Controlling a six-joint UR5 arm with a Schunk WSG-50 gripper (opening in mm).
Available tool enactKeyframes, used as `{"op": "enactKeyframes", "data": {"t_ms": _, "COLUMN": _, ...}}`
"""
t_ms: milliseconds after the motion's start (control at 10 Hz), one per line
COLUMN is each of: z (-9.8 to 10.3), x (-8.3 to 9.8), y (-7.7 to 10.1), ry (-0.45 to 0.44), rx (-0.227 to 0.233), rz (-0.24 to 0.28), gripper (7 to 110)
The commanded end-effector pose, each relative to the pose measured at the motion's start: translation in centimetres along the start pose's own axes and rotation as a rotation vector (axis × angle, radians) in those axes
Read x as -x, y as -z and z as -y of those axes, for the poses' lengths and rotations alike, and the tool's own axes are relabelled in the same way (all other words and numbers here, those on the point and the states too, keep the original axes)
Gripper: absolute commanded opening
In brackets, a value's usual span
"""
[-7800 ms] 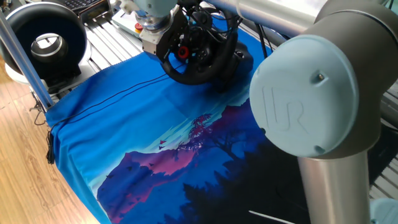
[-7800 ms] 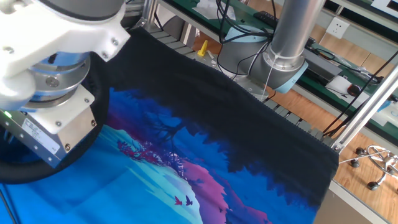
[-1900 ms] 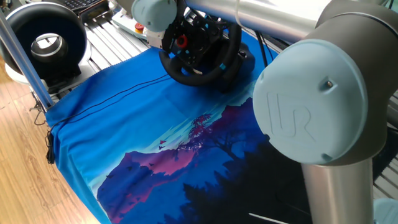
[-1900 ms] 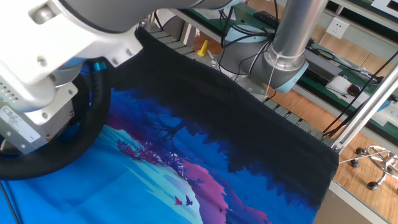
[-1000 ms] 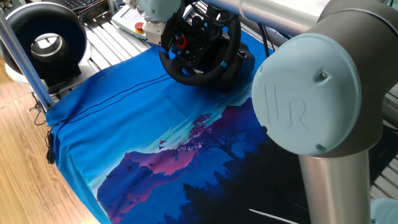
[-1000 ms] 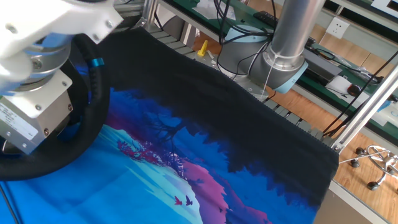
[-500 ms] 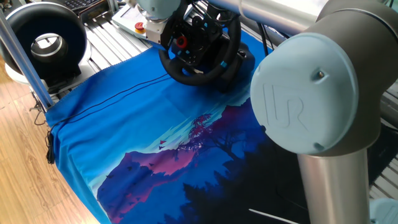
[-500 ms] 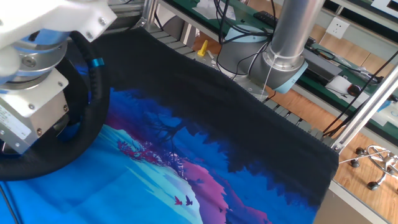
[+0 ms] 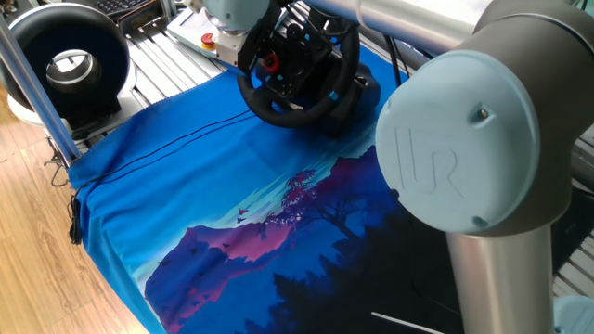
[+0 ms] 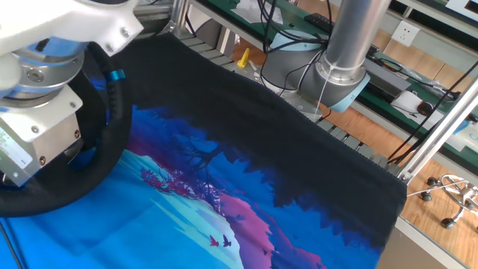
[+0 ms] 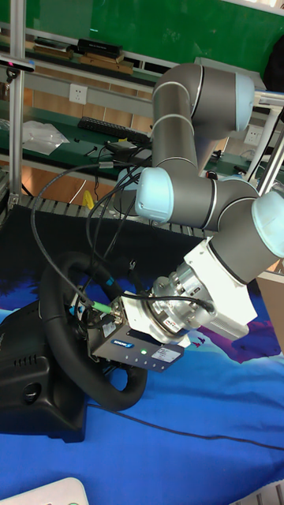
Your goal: Rotate the steering wheel 90 degrees clockwise
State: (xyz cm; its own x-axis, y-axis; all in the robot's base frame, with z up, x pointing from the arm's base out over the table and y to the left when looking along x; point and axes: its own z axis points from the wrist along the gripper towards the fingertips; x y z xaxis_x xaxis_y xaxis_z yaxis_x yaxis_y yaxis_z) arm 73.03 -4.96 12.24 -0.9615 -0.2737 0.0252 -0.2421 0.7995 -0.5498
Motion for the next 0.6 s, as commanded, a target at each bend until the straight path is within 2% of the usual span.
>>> {"op": "enactKeyframes", "data": {"t_ms": 0, "z": 0.1, "x": -0.1, "y": 0.5, "ry": -0.022, "rx": -0.019, "rz": 0.021, "gripper": 7}}
{"op": "enactKeyframes", "data": {"t_ms": 500, "z": -0.1, "x": -1.4, "y": 1.0, "ry": -0.037, "rx": -0.051, "rz": 0.003, "gripper": 7}}
